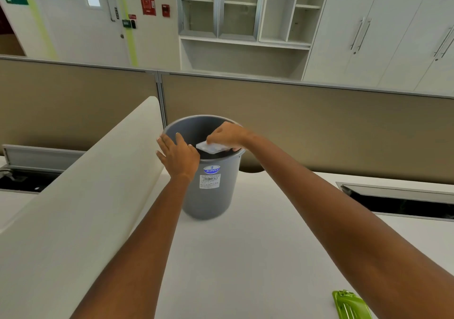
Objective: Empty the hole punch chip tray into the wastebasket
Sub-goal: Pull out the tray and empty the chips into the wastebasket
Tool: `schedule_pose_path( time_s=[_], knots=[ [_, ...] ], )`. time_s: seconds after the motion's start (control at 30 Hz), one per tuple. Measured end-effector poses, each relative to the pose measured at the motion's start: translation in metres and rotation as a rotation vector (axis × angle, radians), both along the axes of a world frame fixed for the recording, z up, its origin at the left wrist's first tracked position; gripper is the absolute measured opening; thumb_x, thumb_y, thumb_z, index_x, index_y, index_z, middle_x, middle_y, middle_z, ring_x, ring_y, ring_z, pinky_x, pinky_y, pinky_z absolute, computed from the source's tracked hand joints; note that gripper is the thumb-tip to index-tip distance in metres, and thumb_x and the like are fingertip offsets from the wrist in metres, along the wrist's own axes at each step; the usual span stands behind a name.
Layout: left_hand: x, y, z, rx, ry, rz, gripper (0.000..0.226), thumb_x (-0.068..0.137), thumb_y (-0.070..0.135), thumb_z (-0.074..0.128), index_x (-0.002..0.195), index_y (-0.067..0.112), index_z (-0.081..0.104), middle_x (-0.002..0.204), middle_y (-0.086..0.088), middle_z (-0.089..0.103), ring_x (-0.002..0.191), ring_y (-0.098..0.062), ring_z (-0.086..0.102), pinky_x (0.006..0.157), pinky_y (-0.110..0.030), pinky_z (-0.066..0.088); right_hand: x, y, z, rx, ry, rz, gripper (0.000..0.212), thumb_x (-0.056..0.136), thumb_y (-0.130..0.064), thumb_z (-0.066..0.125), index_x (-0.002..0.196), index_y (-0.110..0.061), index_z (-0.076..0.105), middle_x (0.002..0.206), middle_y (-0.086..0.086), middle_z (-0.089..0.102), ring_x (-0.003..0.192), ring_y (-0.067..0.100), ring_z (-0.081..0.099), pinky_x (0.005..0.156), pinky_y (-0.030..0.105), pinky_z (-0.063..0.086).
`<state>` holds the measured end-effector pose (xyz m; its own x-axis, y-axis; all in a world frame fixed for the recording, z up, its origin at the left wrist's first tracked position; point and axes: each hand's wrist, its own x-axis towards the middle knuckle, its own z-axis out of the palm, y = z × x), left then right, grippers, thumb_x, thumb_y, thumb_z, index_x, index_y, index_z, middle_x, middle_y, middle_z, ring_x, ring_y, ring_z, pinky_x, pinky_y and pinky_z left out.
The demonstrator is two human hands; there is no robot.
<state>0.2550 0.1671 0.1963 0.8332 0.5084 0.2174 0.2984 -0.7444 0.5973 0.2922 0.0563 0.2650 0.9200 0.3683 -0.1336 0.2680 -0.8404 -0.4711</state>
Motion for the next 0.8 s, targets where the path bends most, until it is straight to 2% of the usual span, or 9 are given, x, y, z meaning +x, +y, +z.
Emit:
schedule_pose_path(
  time_s=[0.03, 0.13, 0.2, 0.27, 0.37, 0.47, 0.6, 0.7, 0.8],
  knots=[
    [0.0, -0.001, -0.001, -0.006, 0.022, 0.006, 0.052, 0.098, 0.022, 0.035, 0.145, 0.006, 0.02, 0.156, -0.021, 0.006, 0.144, -0.036, 0.002, 0.117, -0.049, 0.009, -0.002, 0.0, 0.0, -0.087, -0.017, 0.032, 0.031, 0.079, -0.041, 0.054, 0.063, -0.015, 0.061, 0.064, -0.002, 0.056, 0.06, 0.014, 0.053, 0.054, 0.024, 0.043],
    [0.001, -0.001, -0.002, 0.002, 0.046, 0.024, 0.054, 0.099, 0.026, 0.032, 0.145, 0.002, 0.017, 0.156, -0.02, 0.008, 0.144, -0.036, 0.005, 0.117, -0.047, 0.012, -0.005, -0.003, 0.0, -0.185, 0.054, 0.091, 0.018, 0.08, -0.031, 0.055, 0.073, -0.016, 0.063, 0.064, -0.002, 0.055, 0.061, 0.015, 0.052, 0.051, 0.022, 0.04],
    [0.001, -0.002, -0.002, 0.006, 0.05, 0.031, 0.055, 0.099, 0.027, 0.031, 0.144, 0.0, 0.018, 0.156, -0.02, 0.009, 0.144, -0.035, 0.007, 0.116, -0.047, 0.014, -0.007, -0.008, 0.003, -0.156, 0.094, 0.102, 0.018, 0.081, -0.028, 0.056, 0.082, -0.014, 0.068, 0.07, 0.001, 0.059, 0.068, 0.017, 0.056, 0.05, 0.02, 0.041],
    [0.001, -0.002, -0.002, 0.003, 0.048, 0.036, 0.055, 0.099, 0.028, 0.031, 0.144, -0.001, 0.019, 0.156, -0.02, 0.01, 0.144, -0.035, 0.008, 0.116, -0.047, 0.014, -0.009, -0.01, 0.006, -0.082, 0.097, 0.073, 0.029, 0.082, -0.029, 0.055, 0.099, -0.01, 0.07, 0.088, 0.005, 0.064, 0.08, 0.021, 0.06, 0.053, 0.021, 0.047],
    [0.0, -0.002, -0.002, -0.015, 0.04, 0.032, 0.053, 0.099, 0.028, 0.03, 0.143, -0.001, 0.021, 0.156, -0.02, 0.01, 0.144, -0.035, 0.007, 0.116, -0.048, 0.013, -0.009, -0.016, 0.007, 0.011, 0.005, -0.015, 0.043, 0.083, -0.034, 0.049, 0.104, -0.001, 0.067, 0.096, 0.013, 0.065, 0.087, 0.028, 0.063, 0.065, 0.028, 0.052],
    [-0.002, -0.002, -0.003, -0.044, 0.021, 0.03, 0.054, 0.099, 0.029, 0.028, 0.144, 0.001, 0.019, 0.157, -0.019, 0.008, 0.145, -0.034, 0.006, 0.117, -0.047, 0.012, -0.006, -0.026, 0.007, 0.453, 0.143, -0.211, 0.041, 0.087, -0.028, 0.051, 0.116, 0.001, 0.058, 0.097, 0.011, 0.054, 0.082, 0.026, 0.055, 0.053, 0.026, 0.043],
    [-0.011, -0.008, -0.007, -0.115, -0.054, 0.025, 0.055, 0.099, 0.03, 0.028, 0.145, 0.002, 0.018, 0.157, -0.018, 0.008, 0.145, -0.034, 0.008, 0.117, -0.047, 0.012, -0.015, -0.048, 0.002, 1.004, 0.442, -0.362, 0.04, 0.091, -0.029, 0.047, 0.126, -0.008, 0.048, 0.101, 0.013, 0.055, 0.073, 0.023, 0.056, 0.057, 0.028, 0.046],
    [-0.024, -0.021, -0.011, -0.19, -0.153, 0.011, 0.054, 0.099, 0.028, 0.03, 0.145, 0.003, 0.018, 0.157, -0.018, 0.009, 0.144, -0.033, 0.011, 0.117, -0.046, 0.015, -0.029, -0.066, -0.006, 1.337, 0.638, -0.368, 0.031, 0.095, -0.029, 0.038, 0.119, -0.01, 0.046, 0.096, 0.015, 0.057, 0.078, 0.026, 0.057, 0.063, 0.032, 0.049],
    [-0.045, -0.04, -0.017, -0.275, -0.329, -0.021, 0.051, 0.098, 0.022, 0.035, 0.144, 0.004, 0.023, 0.156, -0.017, 0.014, 0.143, -0.032, 0.017, 0.115, -0.044, 0.025, -0.051, -0.082, -0.019, 1.586, 0.714, -0.413, 0.03, 0.096, -0.028, 0.035, 0.113, -0.006, 0.045, 0.092, 0.019, 0.058, 0.079, 0.031, 0.059, 0.065, 0.037, 0.052]
  ],
)
